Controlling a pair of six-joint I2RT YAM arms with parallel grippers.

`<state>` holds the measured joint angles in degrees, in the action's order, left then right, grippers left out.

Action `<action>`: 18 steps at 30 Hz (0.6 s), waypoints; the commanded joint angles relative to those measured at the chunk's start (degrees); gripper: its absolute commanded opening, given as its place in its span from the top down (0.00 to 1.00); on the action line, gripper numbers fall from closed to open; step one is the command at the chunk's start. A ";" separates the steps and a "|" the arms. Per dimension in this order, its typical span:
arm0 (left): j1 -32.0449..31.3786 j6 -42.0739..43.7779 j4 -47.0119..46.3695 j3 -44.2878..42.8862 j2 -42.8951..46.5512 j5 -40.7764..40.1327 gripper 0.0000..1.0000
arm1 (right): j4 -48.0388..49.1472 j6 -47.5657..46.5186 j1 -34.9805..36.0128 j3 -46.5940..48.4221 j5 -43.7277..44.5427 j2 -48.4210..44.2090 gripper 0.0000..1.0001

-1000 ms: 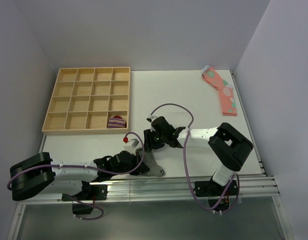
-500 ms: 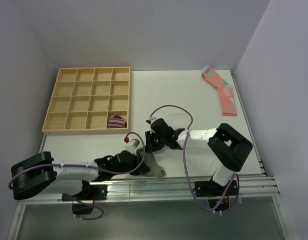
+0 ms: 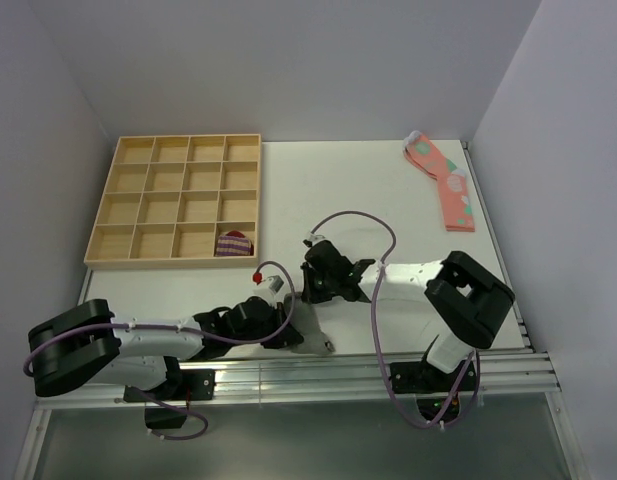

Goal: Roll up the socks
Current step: Roll the sock at the center of the board.

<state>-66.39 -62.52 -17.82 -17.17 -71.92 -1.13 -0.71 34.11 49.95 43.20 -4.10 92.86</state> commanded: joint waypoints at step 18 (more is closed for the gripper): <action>1.17 2.14 15.63 -0.93 -2.52 2.53 1.00 | -2.81 3.60 -3.55 -4.44 9.11 -5.93 0.91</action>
<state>-65.25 -62.76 -14.04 -19.31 -72.49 0.38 -3.90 37.93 47.92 39.90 0.03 88.51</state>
